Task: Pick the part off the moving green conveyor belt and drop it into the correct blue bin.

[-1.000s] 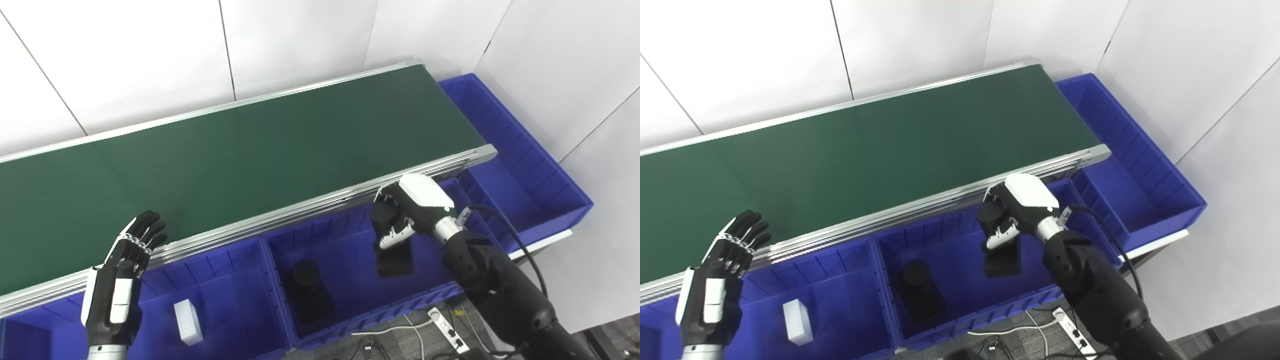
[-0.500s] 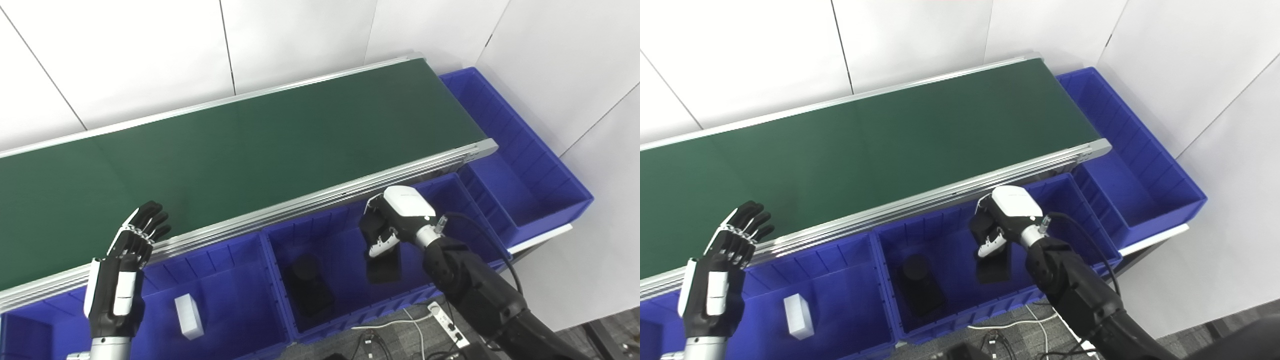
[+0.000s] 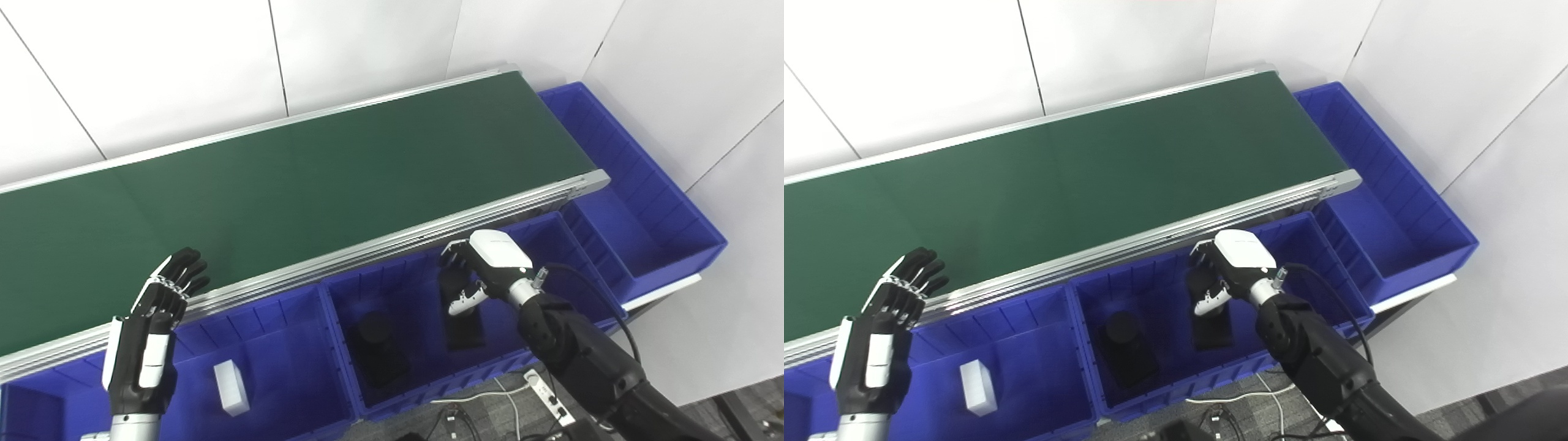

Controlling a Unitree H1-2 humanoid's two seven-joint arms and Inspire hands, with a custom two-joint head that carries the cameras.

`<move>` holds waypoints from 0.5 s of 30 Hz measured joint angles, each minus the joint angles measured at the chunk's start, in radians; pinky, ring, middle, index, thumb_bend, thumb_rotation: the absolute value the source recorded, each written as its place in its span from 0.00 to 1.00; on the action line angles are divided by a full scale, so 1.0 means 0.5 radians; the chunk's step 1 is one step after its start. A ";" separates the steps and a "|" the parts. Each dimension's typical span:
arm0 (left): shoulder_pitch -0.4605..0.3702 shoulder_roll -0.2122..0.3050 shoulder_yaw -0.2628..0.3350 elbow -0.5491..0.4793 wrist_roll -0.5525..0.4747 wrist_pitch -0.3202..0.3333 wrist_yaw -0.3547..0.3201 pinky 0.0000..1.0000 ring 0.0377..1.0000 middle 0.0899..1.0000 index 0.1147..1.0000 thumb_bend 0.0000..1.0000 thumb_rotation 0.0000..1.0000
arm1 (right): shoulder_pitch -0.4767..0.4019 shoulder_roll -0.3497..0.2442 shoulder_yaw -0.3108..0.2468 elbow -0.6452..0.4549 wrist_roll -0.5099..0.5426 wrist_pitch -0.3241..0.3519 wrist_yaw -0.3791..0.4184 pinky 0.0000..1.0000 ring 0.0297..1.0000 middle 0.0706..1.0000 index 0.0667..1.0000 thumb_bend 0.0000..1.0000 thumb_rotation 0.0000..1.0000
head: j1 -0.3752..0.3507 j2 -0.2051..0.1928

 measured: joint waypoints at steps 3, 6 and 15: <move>0.004 -0.001 -0.002 -0.001 0.001 0.000 0.000 0.80 0.83 0.85 0.81 0.65 0.82 | 0.003 -0.017 0.002 -0.010 -0.001 0.000 0.004 0.51 0.62 0.68 0.69 1.00 0.39 | 0.006 -0.006; 0.005 0.000 -0.001 -0.001 0.005 0.000 0.001 0.80 0.83 0.85 0.81 0.65 0.83 | 0.007 -0.025 0.006 -0.039 -0.007 0.001 0.019 0.51 0.62 0.69 0.70 1.00 0.39 | 0.006 -0.009; 0.012 -0.005 -0.004 -0.003 0.045 0.000 0.037 0.79 0.82 0.84 0.81 0.67 0.83 | 0.037 -0.030 -0.002 -0.201 -0.012 0.091 0.219 0.49 0.60 0.66 0.71 1.00 0.41 | 0.061 -0.018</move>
